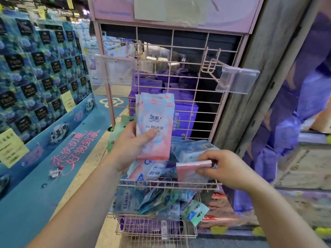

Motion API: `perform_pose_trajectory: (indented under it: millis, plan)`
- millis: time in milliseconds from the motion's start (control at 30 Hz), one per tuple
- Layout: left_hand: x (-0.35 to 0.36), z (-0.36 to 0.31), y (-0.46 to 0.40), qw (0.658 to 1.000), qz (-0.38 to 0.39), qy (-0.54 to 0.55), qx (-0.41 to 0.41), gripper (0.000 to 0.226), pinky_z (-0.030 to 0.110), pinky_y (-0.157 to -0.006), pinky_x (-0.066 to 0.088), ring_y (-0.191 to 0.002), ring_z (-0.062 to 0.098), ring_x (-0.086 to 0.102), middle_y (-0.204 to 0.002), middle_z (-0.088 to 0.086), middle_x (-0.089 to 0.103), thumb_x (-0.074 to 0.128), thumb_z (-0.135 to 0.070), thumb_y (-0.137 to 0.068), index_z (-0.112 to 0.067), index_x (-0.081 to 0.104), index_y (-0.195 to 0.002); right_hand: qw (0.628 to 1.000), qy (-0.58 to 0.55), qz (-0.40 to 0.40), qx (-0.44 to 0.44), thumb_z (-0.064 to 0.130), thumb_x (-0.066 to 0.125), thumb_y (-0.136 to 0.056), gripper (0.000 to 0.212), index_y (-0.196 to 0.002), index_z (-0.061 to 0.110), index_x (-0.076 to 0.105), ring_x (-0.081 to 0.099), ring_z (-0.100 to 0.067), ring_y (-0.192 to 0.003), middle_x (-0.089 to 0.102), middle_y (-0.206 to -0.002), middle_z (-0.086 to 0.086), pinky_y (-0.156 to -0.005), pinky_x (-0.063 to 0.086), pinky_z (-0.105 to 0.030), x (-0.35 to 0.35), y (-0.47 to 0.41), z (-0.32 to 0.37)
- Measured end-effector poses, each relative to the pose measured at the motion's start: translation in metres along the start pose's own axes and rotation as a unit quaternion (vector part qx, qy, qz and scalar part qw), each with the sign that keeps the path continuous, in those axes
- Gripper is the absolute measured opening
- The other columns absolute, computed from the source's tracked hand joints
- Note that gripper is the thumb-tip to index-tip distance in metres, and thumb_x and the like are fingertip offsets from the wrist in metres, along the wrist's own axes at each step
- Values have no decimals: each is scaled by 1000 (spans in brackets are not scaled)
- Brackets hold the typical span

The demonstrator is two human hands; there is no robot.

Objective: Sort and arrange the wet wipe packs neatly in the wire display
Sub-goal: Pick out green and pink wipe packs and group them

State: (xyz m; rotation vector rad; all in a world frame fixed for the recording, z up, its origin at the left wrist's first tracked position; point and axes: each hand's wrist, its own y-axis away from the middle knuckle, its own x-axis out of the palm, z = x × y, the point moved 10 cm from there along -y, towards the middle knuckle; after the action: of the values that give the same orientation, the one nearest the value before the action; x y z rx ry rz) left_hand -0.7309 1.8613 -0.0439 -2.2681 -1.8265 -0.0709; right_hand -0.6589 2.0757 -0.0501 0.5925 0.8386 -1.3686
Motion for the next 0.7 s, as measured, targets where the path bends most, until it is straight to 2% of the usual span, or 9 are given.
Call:
perform_pose_trajectory:
  millis: [200, 300, 367, 433, 467, 500, 567, 633, 700]
  plan:
    - [8, 2, -3, 997, -1, -74, 2, 42, 45, -83, 55, -91, 21, 72, -100, 3, 75, 80, -28, -70, -16, 57, -103, 952, -283, -115, -27, 14, 59, -90, 9, -90, 20, 66, 60, 6, -60, 70, -70, 16, -55, 45, -10, -40, -11, 24]
    - [16, 2, 0, 996, 3, -93, -1, 48, 50, -90, 54, -98, 24, 70, -105, 4, 73, 75, -41, -66, -17, 58, -104, 926, -355, -128, -8, 17, 57, -92, 12, -97, 17, 67, 64, 0, -63, 72, -73, 11, -51, 47, -18, -35, -27, 36]
    - [18, -2, 3, 994, -2, -113, 7, 57, 40, -83, 54, -95, 17, 67, -100, -3, 71, 69, -67, -66, -22, 58, -100, 913, -379, -152, 15, 21, 58, -92, 12, -97, 20, 69, 65, -8, -70, 73, -80, 7, -55, 49, -27, -31, -36, 39]
    - [20, -7, 7, 993, 0, -118, 16, 80, 27, -74, 48, -88, 10, 62, -94, -8, 66, 53, -89, -48, -25, 55, -95, 903, -391, -179, 21, 22, 60, -91, 11, -92, 21, 70, 64, -11, -72, 73, -82, 3, -61, 52, -33, -31, -43, 46]
    - [18, -6, 7, 994, -3, -111, 11, 91, 27, -73, 49, -88, 12, 63, -95, -5, 67, 54, -92, -39, -21, 56, -98, 899, -394, -189, 18, 22, 61, -90, 10, -90, 21, 71, 65, -12, -74, 73, -83, 1, -65, 53, -35, -32, -46, 52]
    - [16, -5, 6, 995, -3, -100, 6, 98, 28, -70, 53, -88, 17, 66, -98, 1, 69, 59, -89, -38, -15, 56, -103, 897, -395, -199, 14, 21, 61, -90, 10, -89, 20, 71, 64, -12, -75, 72, -83, -1, -69, 54, -36, -33, -49, 58]
    - [14, -6, 6, 997, -6, -73, 7, 88, 26, -57, 55, -84, 27, 68, -98, 12, 70, 68, -73, -51, -6, 56, -108, 893, -386, -232, 9, 23, 62, -89, 13, -86, 14, 70, 59, -14, -71, 71, -81, -10, -66, 50, -35, -38, -50, 63]
    - [9, -7, 5, 998, -17, -55, -4, 82, 37, -68, 59, -87, 33, 69, -100, 18, 70, 65, -74, -55, -9, 57, -104, 878, -383, -285, 23, 27, 64, -87, 24, -85, 4, 67, 51, -16, -70, 65, -81, -25, -63, 43, -35, -46, -47, 58]
    - [0, -11, 7, 998, -44, -42, -8, 72, 37, -78, 53, -87, 23, 67, -95, 6, 70, 56, -76, -58, -15, 58, -97, 828, -445, -338, 50, 25, 63, -89, 19, -83, 7, 65, 53, -17, -74, 65, -80, -20, -65, 46, -35, -53, -40, 41]
